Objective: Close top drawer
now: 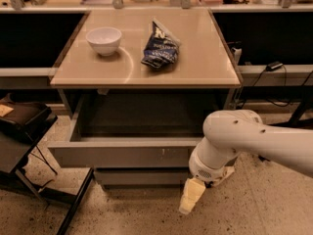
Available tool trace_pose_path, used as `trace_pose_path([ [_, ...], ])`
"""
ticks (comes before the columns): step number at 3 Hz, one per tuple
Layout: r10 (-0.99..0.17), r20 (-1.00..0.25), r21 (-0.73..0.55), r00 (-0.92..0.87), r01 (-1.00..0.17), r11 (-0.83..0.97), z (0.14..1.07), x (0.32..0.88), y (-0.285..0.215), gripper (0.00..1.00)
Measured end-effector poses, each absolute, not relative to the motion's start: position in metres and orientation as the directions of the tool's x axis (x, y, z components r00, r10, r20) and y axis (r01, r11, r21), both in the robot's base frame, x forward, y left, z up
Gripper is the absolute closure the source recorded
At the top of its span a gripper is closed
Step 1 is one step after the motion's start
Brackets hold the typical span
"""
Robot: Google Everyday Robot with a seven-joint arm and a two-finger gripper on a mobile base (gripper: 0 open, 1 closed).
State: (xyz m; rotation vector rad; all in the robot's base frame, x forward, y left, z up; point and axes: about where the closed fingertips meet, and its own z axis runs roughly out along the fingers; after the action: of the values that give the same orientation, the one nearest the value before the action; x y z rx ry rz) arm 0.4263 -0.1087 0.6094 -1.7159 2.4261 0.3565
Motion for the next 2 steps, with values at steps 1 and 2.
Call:
trace_pose_path([
  [1, -0.907, -0.256, 0.107, -0.335, -0.942, 0.318, 0.609, 0.426, -0.109, 0.0],
  [2, -0.9, -0.272, 0.09, -0.34, -0.94, 0.328, 0.627, 0.46, -0.103, 0.0],
])
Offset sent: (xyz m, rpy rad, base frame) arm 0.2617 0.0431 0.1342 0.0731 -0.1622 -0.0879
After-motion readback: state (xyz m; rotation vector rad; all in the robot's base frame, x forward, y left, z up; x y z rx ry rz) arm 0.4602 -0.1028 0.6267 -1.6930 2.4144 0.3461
